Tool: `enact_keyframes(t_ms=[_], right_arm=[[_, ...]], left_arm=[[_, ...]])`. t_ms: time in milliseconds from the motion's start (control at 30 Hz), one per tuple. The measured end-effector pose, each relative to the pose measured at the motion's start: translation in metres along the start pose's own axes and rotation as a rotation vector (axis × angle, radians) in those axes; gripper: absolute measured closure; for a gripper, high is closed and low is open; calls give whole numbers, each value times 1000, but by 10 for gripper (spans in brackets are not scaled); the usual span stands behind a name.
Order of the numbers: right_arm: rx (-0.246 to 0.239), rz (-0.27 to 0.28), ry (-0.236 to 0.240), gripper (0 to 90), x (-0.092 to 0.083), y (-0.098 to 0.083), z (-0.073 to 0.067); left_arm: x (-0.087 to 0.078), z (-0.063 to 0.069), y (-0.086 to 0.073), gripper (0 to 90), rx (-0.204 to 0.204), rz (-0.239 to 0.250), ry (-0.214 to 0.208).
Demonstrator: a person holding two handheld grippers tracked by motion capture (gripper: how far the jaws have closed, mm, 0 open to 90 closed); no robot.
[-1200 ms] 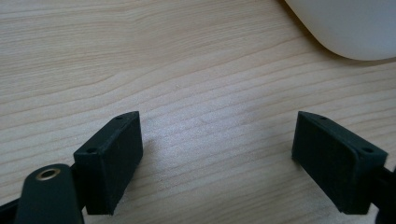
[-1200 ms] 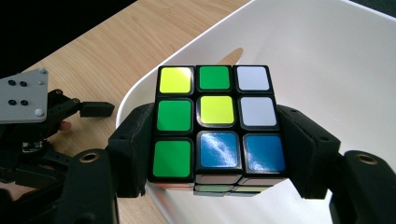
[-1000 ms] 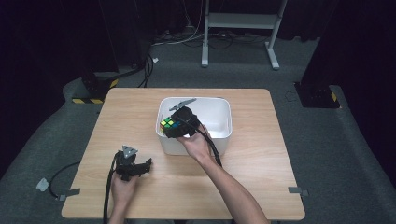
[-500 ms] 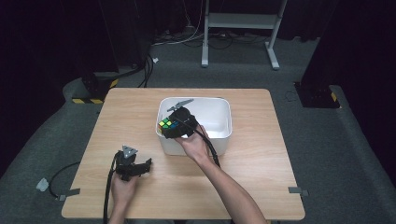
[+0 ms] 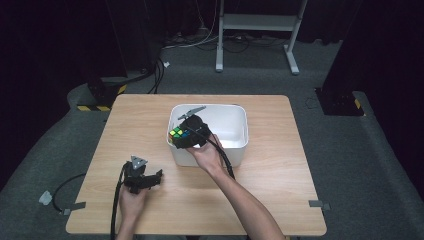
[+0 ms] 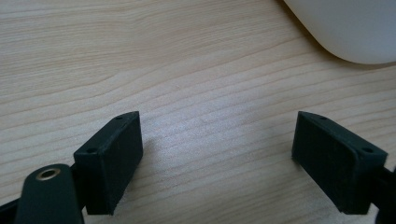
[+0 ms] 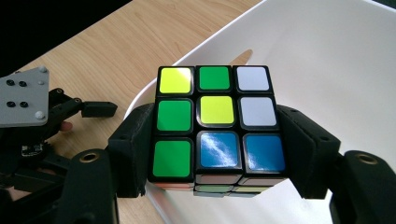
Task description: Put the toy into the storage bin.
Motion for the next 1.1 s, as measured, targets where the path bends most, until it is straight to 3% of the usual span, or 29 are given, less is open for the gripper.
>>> enact_keyframes(t_ms=[600, 1100], right_arm=[[7, 2, 4, 337, 1, 0, 1], [18, -32, -10, 338, 8, -3, 1]], left_arm=[[0, 0, 0, 164, 2, -1, 1], [0, 0, 0, 164, 2, -1, 1]])
Point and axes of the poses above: each handheld gripper's, and its own axes: x roughly forward along the jaws, y roughly out of its top, z roughly to its right, the point moved 6 cm from there along x, roughly forward along the jaws, and after that the axes turned 6 degrees about z, right-handed, at the moved point
